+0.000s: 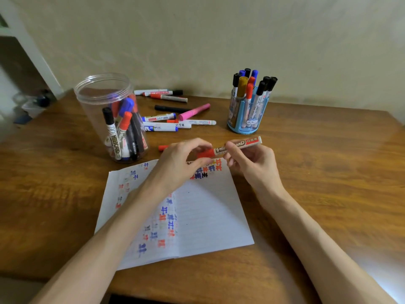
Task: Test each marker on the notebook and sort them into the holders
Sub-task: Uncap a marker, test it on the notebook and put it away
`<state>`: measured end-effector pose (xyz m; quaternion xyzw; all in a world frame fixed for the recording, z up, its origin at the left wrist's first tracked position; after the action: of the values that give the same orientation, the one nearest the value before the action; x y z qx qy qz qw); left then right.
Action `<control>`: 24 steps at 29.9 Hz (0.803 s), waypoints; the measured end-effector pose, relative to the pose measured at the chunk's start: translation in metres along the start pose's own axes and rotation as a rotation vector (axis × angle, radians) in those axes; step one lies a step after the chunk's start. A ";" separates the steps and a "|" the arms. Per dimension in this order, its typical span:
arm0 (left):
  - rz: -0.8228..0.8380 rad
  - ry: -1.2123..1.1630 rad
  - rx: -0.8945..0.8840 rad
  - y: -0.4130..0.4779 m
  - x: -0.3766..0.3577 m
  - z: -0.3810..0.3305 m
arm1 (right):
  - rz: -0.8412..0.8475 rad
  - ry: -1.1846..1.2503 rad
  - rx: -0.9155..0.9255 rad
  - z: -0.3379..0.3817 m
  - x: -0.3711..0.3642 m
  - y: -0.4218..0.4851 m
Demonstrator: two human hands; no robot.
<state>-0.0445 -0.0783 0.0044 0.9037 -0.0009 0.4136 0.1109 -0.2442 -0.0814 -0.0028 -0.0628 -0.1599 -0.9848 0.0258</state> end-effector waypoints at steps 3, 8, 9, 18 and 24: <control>-0.015 -0.023 0.015 -0.006 -0.002 0.005 | 0.003 0.012 -0.011 0.002 -0.004 -0.003; 0.003 -0.047 -0.064 -0.010 -0.004 0.004 | 0.013 0.013 0.022 0.004 -0.009 -0.007; 0.019 -0.064 -0.067 -0.012 -0.004 0.004 | 0.015 0.014 0.031 0.004 -0.009 -0.007; 0.128 -0.188 0.020 -0.014 0.002 0.004 | 0.070 -0.032 0.145 0.014 -0.010 -0.009; 0.228 -0.245 0.037 -0.015 0.007 0.005 | 0.107 -0.024 0.164 0.015 -0.010 -0.010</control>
<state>-0.0348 -0.0641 0.0029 0.9432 -0.1094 0.3102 0.0457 -0.2337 -0.0665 0.0071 -0.0809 -0.2366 -0.9648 0.0813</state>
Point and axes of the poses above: each hand's wrist, its own y-axis towards the middle knuckle, its own x-axis out of the back of the hand, z = x × y, the point moved 2 cm from there along y, towards the middle knuckle, and after that the axes turned 10 degrees about x, right-handed, at the moved point
